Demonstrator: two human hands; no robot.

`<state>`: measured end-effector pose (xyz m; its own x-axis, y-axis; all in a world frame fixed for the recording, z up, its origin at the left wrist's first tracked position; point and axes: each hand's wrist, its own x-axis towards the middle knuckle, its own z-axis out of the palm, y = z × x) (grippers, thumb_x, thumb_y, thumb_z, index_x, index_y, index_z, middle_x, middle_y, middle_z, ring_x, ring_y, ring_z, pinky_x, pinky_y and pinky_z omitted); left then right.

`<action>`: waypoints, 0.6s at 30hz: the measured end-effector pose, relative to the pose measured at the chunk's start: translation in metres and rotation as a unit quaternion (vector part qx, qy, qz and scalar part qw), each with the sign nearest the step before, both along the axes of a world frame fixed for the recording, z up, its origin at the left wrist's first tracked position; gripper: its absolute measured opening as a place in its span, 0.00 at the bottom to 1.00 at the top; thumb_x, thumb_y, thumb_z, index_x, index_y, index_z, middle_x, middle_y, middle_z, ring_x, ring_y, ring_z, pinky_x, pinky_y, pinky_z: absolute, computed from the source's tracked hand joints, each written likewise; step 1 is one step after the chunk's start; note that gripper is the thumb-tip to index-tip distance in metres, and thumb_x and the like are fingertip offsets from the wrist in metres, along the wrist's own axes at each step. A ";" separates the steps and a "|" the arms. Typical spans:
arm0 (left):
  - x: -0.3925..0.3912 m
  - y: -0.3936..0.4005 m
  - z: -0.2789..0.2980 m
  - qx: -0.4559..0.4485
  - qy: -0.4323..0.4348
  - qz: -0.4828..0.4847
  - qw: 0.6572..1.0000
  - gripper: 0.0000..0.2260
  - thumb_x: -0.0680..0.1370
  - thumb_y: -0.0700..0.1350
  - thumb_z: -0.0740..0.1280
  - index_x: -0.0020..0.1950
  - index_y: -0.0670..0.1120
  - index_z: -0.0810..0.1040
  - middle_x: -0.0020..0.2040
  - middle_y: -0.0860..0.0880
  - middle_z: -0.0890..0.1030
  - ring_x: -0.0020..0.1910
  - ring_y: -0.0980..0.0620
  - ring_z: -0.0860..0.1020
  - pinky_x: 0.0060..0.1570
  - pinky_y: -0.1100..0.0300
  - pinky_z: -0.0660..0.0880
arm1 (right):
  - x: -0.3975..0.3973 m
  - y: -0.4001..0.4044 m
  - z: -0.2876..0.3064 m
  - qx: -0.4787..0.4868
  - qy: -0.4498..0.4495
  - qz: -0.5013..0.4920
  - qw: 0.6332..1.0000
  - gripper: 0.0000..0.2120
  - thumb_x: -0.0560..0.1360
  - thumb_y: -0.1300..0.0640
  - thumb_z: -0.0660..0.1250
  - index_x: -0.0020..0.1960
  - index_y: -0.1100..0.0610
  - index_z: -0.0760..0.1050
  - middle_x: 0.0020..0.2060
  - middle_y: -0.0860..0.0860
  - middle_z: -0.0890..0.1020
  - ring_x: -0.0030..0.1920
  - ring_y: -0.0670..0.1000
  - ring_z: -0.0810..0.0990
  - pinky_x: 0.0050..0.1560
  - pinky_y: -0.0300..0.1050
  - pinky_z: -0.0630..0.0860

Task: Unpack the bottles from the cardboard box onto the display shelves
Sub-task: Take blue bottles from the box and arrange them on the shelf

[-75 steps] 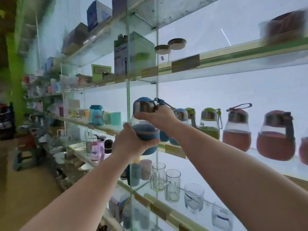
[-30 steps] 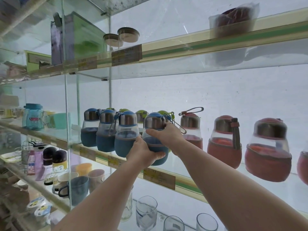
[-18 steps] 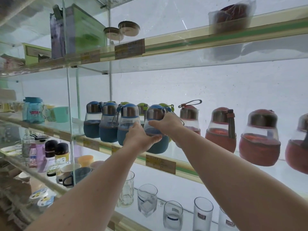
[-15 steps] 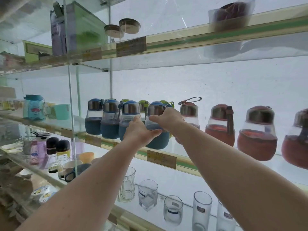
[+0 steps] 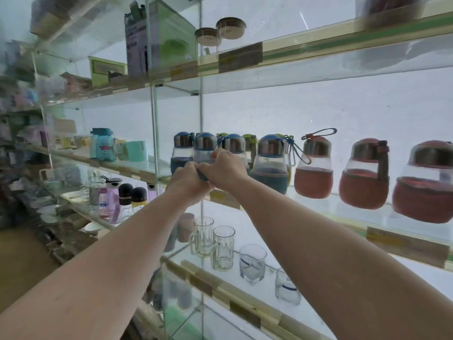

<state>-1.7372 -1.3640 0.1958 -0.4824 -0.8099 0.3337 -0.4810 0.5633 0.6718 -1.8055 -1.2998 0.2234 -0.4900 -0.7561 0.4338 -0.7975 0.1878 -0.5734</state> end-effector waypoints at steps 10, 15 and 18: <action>0.128 -0.048 -0.086 0.090 -0.091 0.128 0.984 0.25 0.76 0.49 0.67 0.70 0.44 0.66 0.71 0.45 0.68 0.67 0.45 0.69 0.59 0.59 0.68 | 0.095 -0.078 -0.090 0.160 0.002 0.131 0.978 0.17 0.77 0.53 0.62 0.62 0.61 0.74 0.59 0.56 0.78 0.58 0.56 0.76 0.51 0.43 0.70; 0.167 -0.052 -0.129 0.164 -0.092 0.183 0.965 0.26 0.77 0.49 0.66 0.73 0.47 0.63 0.69 0.44 0.67 0.63 0.45 0.71 0.50 0.59 0.68 | 0.125 -0.100 -0.137 0.201 -0.041 0.178 0.962 0.17 0.78 0.54 0.61 0.63 0.61 0.73 0.58 0.56 0.77 0.58 0.55 0.76 0.47 0.41 0.68; 0.177 -0.054 -0.148 0.182 -0.090 0.209 0.957 0.23 0.78 0.49 0.65 0.71 0.46 0.65 0.68 0.44 0.69 0.62 0.46 0.71 0.50 0.60 0.67 | 0.133 -0.108 -0.154 0.214 -0.065 0.205 0.953 0.20 0.78 0.55 0.61 0.68 0.59 0.69 0.54 0.54 0.76 0.48 0.52 0.77 0.43 0.40 0.71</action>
<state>-1.5602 -1.4177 0.0483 -0.1139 -0.9913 -0.0653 -0.7389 0.0406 0.6725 -1.6729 -1.4082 0.0693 -0.1438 -0.9896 -0.0016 -0.7813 0.1145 -0.6136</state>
